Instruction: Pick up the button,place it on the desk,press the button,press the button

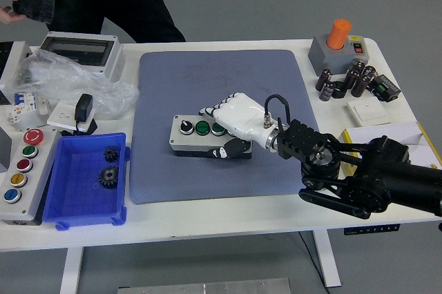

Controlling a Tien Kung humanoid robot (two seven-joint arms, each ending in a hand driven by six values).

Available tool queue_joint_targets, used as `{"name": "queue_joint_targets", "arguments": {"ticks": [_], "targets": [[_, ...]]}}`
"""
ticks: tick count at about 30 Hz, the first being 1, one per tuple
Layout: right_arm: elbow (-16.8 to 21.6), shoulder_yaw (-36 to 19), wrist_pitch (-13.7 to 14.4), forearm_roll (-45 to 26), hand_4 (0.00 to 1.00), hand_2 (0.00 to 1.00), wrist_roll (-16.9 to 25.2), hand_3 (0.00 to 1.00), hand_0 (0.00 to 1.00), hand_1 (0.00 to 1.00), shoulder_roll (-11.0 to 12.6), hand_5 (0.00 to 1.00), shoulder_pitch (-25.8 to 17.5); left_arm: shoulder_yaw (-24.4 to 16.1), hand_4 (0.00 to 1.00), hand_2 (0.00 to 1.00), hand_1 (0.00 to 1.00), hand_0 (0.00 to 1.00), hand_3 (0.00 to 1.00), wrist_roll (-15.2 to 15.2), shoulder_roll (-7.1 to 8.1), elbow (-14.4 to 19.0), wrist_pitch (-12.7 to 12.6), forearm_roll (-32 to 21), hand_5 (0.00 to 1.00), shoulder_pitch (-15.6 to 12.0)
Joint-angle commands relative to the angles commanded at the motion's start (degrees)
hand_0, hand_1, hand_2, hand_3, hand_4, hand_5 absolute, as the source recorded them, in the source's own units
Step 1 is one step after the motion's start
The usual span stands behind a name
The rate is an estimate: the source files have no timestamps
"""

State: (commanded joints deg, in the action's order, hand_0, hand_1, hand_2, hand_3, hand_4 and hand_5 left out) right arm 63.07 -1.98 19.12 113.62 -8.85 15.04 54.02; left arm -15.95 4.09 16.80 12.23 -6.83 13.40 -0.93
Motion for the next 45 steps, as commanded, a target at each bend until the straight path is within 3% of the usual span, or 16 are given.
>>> {"name": "queue_joint_targets", "arguments": {"ticks": [3,4,15,16,21,22,27,28,39,40,45], "targets": [[-1.77,0.37,-0.1,0.38,0.544,0.646,2.0,0.345,0.634,0.655,-0.27,0.002,0.69,0.05,0.66,0.61,0.65,0.616,0.641,0.0,-0.02,0.0,0.01,0.0,0.356,0.02],[-2.3,0.44,-0.31,0.47,0.533,0.771,2.49,0.359,0.679,0.693,-0.29,0.002,0.88,0.06,0.661,0.61,0.65,0.616,0.64,0.0,-0.03,0.0,0.01,0.0,0.357,0.02],[-2.05,-1.26,-2.64,-0.65,0.512,0.817,4.72,0.379,0.701,0.705,0.16,0.002,1.62,0.32,0.66,0.611,0.65,0.615,0.638,0.01,-0.18,-0.03,-0.03,-0.18,0.36,-0.21],[-1.99,-1.29,-2.72,-0.79,0.545,0.842,4.75,0.53,0.722,0.721,0.14,0.002,1.59,0.28,0.658,0.611,0.65,0.615,0.638,0.01,-0.19,-0.03,-0.03,-0.15,0.361,-0.21],[-1.78,-1.43,-3.34,-1.47,0.545,0.842,4.65,0.53,0.722,0.721,0.24,0.002,1.54,0.36,0.658,0.611,0.65,0.615,0.638,0.02,-0.25,-0.06,-0.05,-0.24,0.361,-0.32],[-1.67,-1.49,-3.48,-1.74,0.581,0.849,4.62,0.678,0.74,0.73,0.31,0.075,1.55,0.45,0.656,0.611,0.65,0.615,0.638,0.02,-0.25,-0.07,-0.06,-0.33,0.359,-0.35],[-0.86,-2.01,-3.97,-3.63,0.581,0.849,4.39,0.678,0.74,0.73,0.69,0.075,1.51,0.51,0.656,0.611,0.65,0.615,0.638,0.01,-0.25,-0.1,-0.08,-0.4,0.359,-0.38],[-0.49,-2.28,-4.1,-4.45,0.669,0.849,4.27,0.697,0.749,0.736,0.86,0.109,1.46,0.5,0.654,0.609,0.65,0.615,0.637,0.01,-0.26,-0.1,-0.08,-0.4,0.359,-0.36],[2.96,-5.8,-6.74,-8.41,0.719,0.848,3.86,0.715,0.749,0.738,2.35,0.113,0.83,0.93,0.653,0.611,0.65,0.614,0.637,0.01,-0.38,-0.12,-0.07,-0.38,0.363,-0.45],[3.1,-6.06,-7.04,-8.49,0.783,0.867,3.79,0.839,0.754,0.746,2.4,0.152,0.75,0.95,0.652,0.611,0.65,0.614,0.637,0.0,-0.36,-0.13,-0.07,-0.37,0.363,-0.44],[3.23,-6.63,-8.29,-8.31,0.783,0.867,2.89,0.839,0.754,0.746,2.42,0.152,0.51,1.0,0.652,0.611,0.65,0.614,0.637,0.0,-0.33,-0.13,-0.03,-0.24,0.363,-0.37]]}}
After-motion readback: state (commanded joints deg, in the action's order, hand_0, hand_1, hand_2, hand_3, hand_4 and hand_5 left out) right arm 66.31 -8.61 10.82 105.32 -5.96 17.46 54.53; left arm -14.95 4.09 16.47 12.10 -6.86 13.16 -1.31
